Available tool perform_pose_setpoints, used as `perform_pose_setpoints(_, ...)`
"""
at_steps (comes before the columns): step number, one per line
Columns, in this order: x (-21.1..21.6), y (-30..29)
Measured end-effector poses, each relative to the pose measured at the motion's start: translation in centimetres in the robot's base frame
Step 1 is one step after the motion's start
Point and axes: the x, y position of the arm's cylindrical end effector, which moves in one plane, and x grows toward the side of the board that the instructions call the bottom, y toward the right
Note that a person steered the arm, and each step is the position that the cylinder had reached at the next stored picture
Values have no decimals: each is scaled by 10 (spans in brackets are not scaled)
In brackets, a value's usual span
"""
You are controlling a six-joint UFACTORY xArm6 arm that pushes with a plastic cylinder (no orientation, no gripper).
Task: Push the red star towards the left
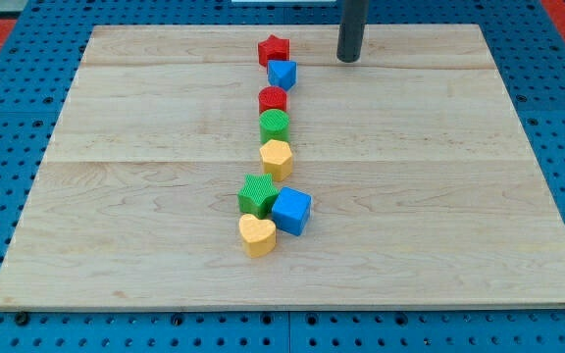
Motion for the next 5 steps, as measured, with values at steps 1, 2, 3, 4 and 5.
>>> perform_pose_setpoints(1,-16,21)
perform_pose_setpoints(2,-23,45)
perform_pose_setpoints(3,-24,9)
perform_pose_setpoints(4,-20,-44)
perform_pose_setpoints(5,22,-70)
